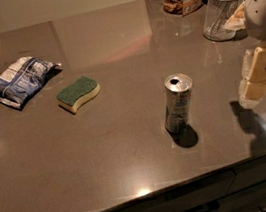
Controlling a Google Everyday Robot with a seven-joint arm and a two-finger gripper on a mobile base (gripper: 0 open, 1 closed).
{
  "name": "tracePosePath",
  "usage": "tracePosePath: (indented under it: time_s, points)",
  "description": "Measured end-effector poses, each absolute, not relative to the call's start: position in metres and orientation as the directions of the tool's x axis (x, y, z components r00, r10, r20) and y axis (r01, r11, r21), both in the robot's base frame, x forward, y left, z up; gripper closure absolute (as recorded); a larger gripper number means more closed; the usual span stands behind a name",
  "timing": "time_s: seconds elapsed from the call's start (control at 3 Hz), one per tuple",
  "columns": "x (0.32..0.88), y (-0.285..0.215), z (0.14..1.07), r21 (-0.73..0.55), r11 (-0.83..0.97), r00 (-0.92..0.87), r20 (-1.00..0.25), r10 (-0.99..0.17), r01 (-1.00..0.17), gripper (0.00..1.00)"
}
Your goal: Move redbull can near sponge
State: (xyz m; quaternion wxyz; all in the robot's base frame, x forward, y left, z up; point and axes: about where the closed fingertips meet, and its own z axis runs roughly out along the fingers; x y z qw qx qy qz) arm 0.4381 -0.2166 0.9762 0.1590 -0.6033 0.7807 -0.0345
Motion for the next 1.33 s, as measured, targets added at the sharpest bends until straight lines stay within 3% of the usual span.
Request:
tracePosePath:
  time_s: [0.33, 1.33]
  points:
    - [0.438, -0.216, 0.976, -0.245, 0.27, -0.22, -0.212, -0.952, -0.931, 0.0]
    - [0.438, -0.167, 0.937, -0.16, 0.221, -0.132, -0.435, -0.891, -0.962, 0.0]
